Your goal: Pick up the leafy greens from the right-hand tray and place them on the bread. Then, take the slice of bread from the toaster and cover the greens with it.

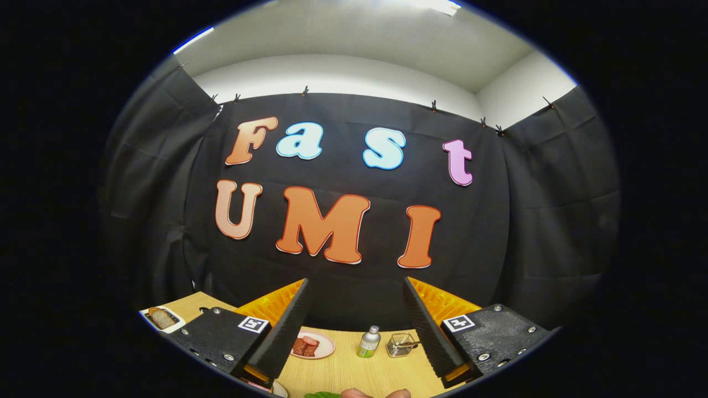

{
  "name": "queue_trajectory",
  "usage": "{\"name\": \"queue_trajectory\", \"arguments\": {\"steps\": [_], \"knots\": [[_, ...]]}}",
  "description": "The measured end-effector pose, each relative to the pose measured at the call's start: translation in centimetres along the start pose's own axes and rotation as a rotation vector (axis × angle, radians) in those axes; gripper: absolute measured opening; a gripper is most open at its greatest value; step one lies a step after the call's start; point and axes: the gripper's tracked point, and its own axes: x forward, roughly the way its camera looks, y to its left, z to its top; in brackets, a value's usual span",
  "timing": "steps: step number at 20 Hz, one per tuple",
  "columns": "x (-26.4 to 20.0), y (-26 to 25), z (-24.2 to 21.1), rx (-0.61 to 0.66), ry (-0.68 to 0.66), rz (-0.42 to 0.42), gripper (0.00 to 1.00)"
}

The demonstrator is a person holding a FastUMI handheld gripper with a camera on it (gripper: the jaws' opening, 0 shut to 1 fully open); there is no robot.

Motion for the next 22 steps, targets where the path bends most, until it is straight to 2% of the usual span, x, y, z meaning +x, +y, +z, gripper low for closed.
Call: {"name": "queue_trajectory", "arguments": {"steps": [13, 22], "knots": [[-2.8, 1.1, -18.7, -0.002, 0.504, 0.100, 0.99], [-7.9, 3.9, -33.5, 0.015, 0.924, 0.206, 0.99]]}}
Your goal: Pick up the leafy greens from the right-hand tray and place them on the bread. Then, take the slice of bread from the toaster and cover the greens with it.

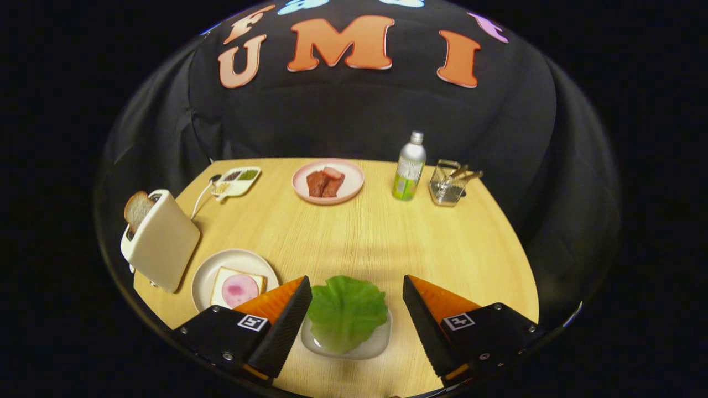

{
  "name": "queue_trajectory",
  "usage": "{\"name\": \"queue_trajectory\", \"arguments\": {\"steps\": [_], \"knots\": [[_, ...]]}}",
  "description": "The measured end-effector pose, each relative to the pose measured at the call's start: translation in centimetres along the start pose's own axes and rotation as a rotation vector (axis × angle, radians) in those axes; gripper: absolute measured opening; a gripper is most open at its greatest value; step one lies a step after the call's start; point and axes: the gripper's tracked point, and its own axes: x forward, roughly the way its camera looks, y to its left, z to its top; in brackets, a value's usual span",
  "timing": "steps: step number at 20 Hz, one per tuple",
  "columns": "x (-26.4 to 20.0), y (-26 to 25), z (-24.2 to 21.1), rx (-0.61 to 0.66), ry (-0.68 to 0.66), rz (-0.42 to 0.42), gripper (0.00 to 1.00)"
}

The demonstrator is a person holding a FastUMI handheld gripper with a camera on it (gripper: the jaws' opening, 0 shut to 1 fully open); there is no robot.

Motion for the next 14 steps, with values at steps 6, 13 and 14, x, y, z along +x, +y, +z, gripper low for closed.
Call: {"name": "queue_trajectory", "arguments": {"steps": [6, 13, 14], "knots": [[3.7, 1.1, -5.7, -0.013, 0.198, 0.027, 0.94], [6.5, 1.3, -8.7, -0.015, 0.367, 0.031, 0.88], [7.0, 1.3, -9.1, -0.004, 0.379, 0.030, 0.87]]}}
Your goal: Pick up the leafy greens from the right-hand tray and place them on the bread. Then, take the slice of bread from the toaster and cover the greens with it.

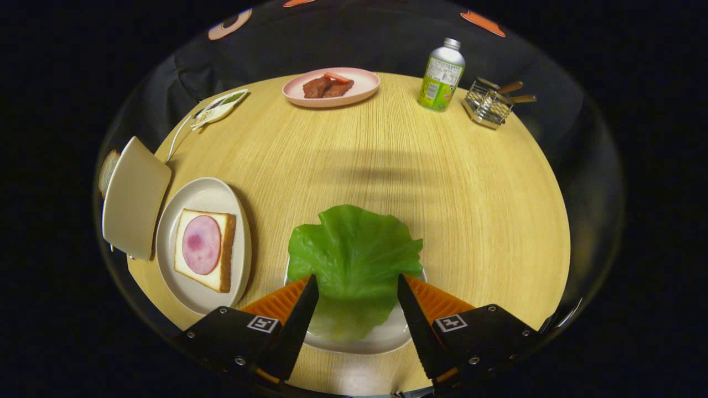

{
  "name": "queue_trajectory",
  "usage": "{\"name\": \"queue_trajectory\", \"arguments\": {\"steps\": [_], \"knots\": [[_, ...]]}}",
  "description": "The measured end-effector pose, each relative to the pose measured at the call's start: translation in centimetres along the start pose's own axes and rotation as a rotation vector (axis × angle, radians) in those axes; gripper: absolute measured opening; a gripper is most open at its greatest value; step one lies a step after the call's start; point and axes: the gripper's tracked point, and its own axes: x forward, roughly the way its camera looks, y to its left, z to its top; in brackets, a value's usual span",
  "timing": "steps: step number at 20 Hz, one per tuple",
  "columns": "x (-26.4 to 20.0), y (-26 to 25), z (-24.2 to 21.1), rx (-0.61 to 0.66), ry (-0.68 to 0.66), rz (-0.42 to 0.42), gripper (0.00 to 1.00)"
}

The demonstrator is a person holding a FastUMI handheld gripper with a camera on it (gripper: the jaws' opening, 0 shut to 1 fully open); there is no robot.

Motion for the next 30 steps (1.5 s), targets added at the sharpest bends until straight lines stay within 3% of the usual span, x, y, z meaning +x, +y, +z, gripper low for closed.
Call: {"name": "queue_trajectory", "arguments": {"steps": [4, 9, 11, 12, 14, 16, 22, 30], "knots": [[0.7, -0.1, 0.0, 0.023, 0.027, -0.007, 0.81], [0.7, -0.2, -0.1, 0.036, 0.037, -0.013, 0.61], [0.7, -0.1, -0.1, 0.061, 0.041, -0.010, 0.48], [0.6, 0.0, -0.1, 0.079, 0.043, -0.014, 0.34], [0.7, 0.1, 0.0, 0.105, 0.047, -0.015, 0.15], [0.6, 0.1, 0.0, 0.164, 0.060, -0.001, 0.04], [-3.0, 3.3, 0.6, 0.203, 0.015, 0.125, 0.01], [-8.6, 7.8, 4.6, 0.152, -0.093, 0.187, 0.01]]}}
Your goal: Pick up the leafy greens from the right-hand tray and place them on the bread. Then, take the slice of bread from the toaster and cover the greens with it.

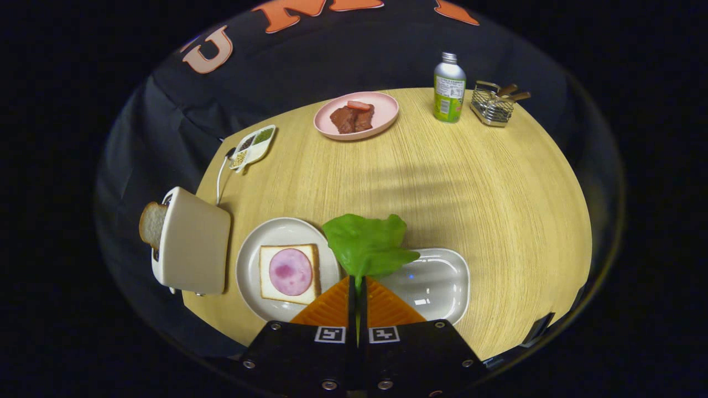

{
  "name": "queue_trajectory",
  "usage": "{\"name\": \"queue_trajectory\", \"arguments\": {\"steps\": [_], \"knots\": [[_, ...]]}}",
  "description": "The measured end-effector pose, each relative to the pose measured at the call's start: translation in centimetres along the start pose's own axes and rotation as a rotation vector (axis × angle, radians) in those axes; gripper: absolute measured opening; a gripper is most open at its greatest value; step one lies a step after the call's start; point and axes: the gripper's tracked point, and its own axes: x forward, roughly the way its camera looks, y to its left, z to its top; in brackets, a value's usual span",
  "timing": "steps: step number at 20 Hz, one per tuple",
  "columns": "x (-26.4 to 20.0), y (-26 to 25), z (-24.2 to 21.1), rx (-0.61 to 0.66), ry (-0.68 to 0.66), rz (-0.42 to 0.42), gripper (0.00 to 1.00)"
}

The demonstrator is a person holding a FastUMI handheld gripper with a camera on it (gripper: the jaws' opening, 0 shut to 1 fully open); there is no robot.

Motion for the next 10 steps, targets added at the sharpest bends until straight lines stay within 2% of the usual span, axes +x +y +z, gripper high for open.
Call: {"name": "queue_trajectory", "arguments": {"steps": [10], "knots": [[1.4, 9.4, -1.5, -0.131, 0.058, 0.121, 0.02]]}}
